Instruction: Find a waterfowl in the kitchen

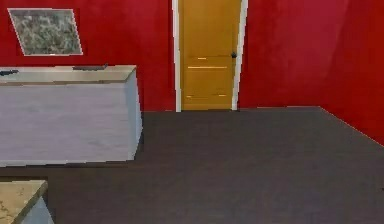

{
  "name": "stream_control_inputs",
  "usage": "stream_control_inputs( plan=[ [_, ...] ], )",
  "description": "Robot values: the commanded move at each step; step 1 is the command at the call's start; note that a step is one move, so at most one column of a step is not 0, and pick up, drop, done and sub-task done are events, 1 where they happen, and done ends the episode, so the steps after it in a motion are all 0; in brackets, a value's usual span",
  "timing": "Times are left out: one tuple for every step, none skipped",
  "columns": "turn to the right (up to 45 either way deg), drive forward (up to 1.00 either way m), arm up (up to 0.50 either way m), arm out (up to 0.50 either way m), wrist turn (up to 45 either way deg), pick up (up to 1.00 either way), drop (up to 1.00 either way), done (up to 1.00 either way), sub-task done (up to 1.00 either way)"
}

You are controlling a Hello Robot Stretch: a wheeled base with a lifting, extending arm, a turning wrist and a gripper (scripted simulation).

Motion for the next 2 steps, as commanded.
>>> stream_control_inputs(
  plan=[
    [0.0,0.85,0.00,0.00,0.0,0.00,0.00,0.00,0.00],
    [-45.0,0.00,0.00,0.00,0.0,0.00,0.00,0.00,0.00]
  ],
)
